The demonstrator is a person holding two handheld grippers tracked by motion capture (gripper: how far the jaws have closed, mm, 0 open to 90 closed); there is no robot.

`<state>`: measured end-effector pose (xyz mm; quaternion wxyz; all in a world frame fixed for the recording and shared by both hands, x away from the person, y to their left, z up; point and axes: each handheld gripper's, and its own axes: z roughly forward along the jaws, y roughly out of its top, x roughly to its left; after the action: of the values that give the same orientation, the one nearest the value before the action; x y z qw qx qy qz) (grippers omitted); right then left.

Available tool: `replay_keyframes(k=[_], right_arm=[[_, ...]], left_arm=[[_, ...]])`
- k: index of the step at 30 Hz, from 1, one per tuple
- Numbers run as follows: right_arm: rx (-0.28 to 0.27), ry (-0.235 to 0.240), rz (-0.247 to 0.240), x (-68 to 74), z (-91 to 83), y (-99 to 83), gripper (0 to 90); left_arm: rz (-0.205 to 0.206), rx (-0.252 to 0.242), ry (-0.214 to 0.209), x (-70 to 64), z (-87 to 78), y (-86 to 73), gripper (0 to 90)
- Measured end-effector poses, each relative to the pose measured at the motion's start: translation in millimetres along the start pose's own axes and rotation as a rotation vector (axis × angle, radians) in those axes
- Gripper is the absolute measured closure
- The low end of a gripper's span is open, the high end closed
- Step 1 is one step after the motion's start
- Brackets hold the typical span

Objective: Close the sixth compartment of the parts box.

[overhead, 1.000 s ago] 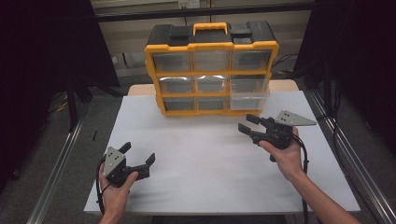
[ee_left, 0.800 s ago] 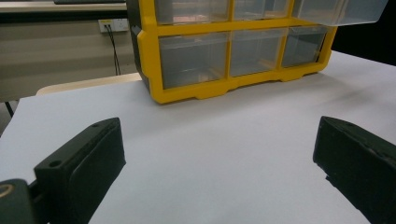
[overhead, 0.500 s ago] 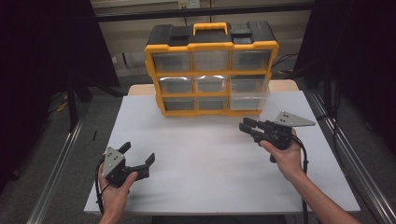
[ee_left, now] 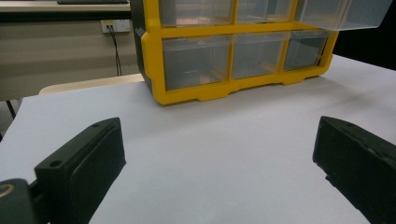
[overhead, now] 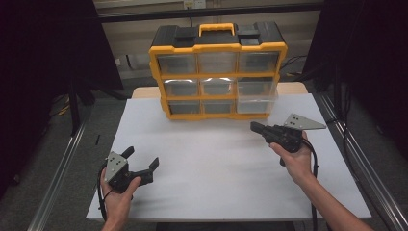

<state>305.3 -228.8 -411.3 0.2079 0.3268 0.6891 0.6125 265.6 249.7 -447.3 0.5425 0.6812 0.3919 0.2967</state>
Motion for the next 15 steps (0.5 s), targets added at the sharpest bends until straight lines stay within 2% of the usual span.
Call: replay_keyframes(k=[4, 8, 12, 15], right_arm=[[-0.002, -0.012, -0.008, -2.3, 0.9, -0.2, 90.0], [-0.004, -0.024, -0.022, -5.1, 2.1, 2.7, 90.0], [-0.027, -0.039, -0.050, -10.2, 4.1, 13.8, 90.0], [-0.026, -0.034, -0.055, -10.1, 8.6, 19.5, 90.0]], left_arm=[[0.013, -0.003, -0.002, 0.7, -1.0, 0.5, 2.4], [0.005, 0.000, -0.003, -0.4, -0.4, 0.2, 2.4], [0.000, -0.003, -0.001, -0.5, 0.4, -0.3, 2.4], [0.005, 0.003, -0.004, 0.1, -0.4, -0.2, 2.4]])
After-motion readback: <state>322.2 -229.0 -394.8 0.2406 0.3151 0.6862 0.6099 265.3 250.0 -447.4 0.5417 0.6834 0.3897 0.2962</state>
